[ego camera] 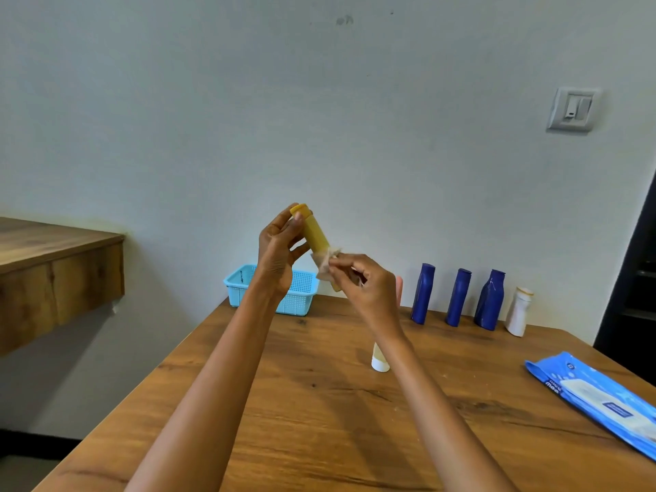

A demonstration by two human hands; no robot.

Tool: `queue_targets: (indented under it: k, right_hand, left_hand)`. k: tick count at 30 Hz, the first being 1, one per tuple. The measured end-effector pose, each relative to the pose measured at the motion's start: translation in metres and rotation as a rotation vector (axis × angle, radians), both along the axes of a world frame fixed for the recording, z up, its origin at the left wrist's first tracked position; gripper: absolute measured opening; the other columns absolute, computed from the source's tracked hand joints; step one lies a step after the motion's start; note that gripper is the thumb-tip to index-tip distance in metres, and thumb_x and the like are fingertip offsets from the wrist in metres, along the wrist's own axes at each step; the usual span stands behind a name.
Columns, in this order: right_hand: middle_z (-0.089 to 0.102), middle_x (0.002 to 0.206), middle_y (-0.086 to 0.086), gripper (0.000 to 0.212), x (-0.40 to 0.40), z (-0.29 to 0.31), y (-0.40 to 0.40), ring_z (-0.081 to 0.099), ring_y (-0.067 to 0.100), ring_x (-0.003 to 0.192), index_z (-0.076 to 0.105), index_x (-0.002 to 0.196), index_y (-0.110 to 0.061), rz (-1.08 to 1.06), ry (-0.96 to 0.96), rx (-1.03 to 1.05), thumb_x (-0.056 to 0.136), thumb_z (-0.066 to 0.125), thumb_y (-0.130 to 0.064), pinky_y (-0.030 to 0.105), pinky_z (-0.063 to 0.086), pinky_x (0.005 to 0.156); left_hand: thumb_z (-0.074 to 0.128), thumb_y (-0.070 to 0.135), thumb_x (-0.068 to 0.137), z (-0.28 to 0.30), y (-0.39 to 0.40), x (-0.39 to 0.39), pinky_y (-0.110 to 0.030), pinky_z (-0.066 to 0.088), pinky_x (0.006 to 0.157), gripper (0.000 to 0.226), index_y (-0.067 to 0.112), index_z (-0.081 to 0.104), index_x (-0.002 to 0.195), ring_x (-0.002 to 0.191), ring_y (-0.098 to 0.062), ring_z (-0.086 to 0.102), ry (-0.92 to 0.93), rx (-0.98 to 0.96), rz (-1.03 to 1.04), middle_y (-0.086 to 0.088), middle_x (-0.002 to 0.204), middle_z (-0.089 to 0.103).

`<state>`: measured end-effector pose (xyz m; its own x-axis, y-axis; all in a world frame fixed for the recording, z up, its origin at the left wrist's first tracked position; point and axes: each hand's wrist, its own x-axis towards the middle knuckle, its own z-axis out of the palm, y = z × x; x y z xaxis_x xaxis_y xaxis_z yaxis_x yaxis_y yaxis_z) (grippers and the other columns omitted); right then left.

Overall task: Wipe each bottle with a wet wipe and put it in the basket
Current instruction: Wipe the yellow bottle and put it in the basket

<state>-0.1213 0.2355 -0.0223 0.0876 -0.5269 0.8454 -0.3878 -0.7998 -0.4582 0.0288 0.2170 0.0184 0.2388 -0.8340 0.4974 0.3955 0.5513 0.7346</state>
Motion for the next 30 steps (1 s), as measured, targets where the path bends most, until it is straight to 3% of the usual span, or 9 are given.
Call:
queue_targets:
  k: [3,6,9,12,17,20,24,27,30]
  right_hand:
    - [0.071,0.099,0.003,0.019,-0.011,-0.009,0.001,0.063,0.006,0.089,0.069,0.099,-0.006,-0.020,-0.024,0.106,0.082,0.069,-0.015,-0.006,0.035,0.075]
    - [0.070,0.102,-0.001,0.027,-0.010,-0.008,0.000,0.064,0.009,0.096,0.069,0.108,-0.010,-0.021,-0.045,0.119,0.083,0.069,-0.020,0.001,0.044,0.073]
    - [0.068,0.108,0.000,0.033,0.004,0.004,0.002,0.059,0.003,0.096,0.066,0.116,-0.010,-0.040,0.007,0.094,0.085,0.066,-0.022,-0.009,0.032,0.075]
    - [0.070,0.107,0.003,0.033,0.020,0.023,-0.003,0.061,0.004,0.092,0.065,0.117,-0.011,-0.034,-0.014,0.018,0.086,0.065,-0.022,-0.003,0.039,0.073]
    - [0.068,0.114,0.004,0.033,0.038,0.037,-0.014,0.060,0.004,0.103,0.062,0.122,-0.013,-0.047,-0.040,-0.017,0.090,0.062,-0.021,-0.003,0.041,0.078]
    - [0.066,0.118,0.004,0.037,0.034,0.024,-0.013,0.052,-0.002,0.100,0.060,0.124,-0.009,-0.040,-0.064,0.019,0.088,0.062,-0.020,-0.006,0.038,0.077]
    - [0.066,0.116,0.003,0.039,0.027,-0.011,-0.012,0.058,0.000,0.098,0.058,0.125,-0.009,-0.005,-0.053,0.121,0.088,0.061,-0.019,-0.002,0.041,0.077]
    - [0.067,0.111,-0.001,0.034,0.018,-0.026,-0.008,0.062,0.001,0.095,0.062,0.119,-0.009,0.033,-0.077,0.207,0.086,0.063,-0.016,0.001,0.044,0.079]
    - [0.068,0.105,0.002,0.024,0.011,-0.020,-0.004,0.059,-0.004,0.088,0.067,0.110,-0.004,-0.020,-0.161,0.204,0.087,0.063,-0.010,-0.010,0.029,0.078]
  left_hand:
    - [0.057,0.019,0.090,-0.002,-0.001,0.001,-0.028,0.056,0.073,0.041,0.006,0.053,0.129,0.095,-0.017,0.064,-0.007,0.013,0.025,-0.008,0.113,0.065]
    - [0.058,0.020,0.090,-0.003,0.000,-0.002,-0.027,0.057,0.073,0.042,0.006,0.053,0.130,0.095,-0.017,0.065,-0.019,0.034,0.045,-0.011,0.114,0.064]
    - [0.062,0.018,0.089,0.001,-0.001,-0.004,-0.023,0.057,0.071,0.042,0.008,0.053,0.129,0.095,-0.016,0.065,-0.067,0.048,0.066,-0.007,0.108,0.066]
    - [0.067,0.019,0.085,0.000,-0.002,-0.007,-0.023,0.057,0.073,0.045,0.009,0.054,0.127,0.100,-0.020,0.066,-0.093,0.091,0.062,-0.009,0.109,0.067]
    - [0.072,0.025,0.081,0.000,-0.007,-0.010,-0.023,0.057,0.071,0.047,0.008,0.058,0.122,0.098,-0.018,0.068,-0.036,0.123,0.092,-0.009,0.107,0.070]
    - [0.074,0.025,0.079,0.002,-0.010,-0.006,-0.027,0.058,0.074,0.056,0.005,0.054,0.127,0.099,-0.021,0.067,0.009,0.156,0.149,-0.012,0.111,0.067]
    - [0.074,0.025,0.079,0.004,-0.012,0.007,-0.036,0.056,0.084,0.057,0.003,0.053,0.128,0.104,-0.026,0.064,0.067,0.190,0.204,-0.015,0.117,0.064]
    - [0.073,0.024,0.081,0.002,-0.011,0.017,-0.035,0.056,0.083,0.055,0.004,0.054,0.128,0.103,-0.026,0.064,0.073,0.184,0.206,-0.014,0.117,0.064]
    - [0.068,0.024,0.085,-0.001,-0.009,0.025,-0.032,0.057,0.078,0.046,0.004,0.057,0.124,0.097,-0.023,0.064,0.069,0.178,0.151,-0.008,0.105,0.066]
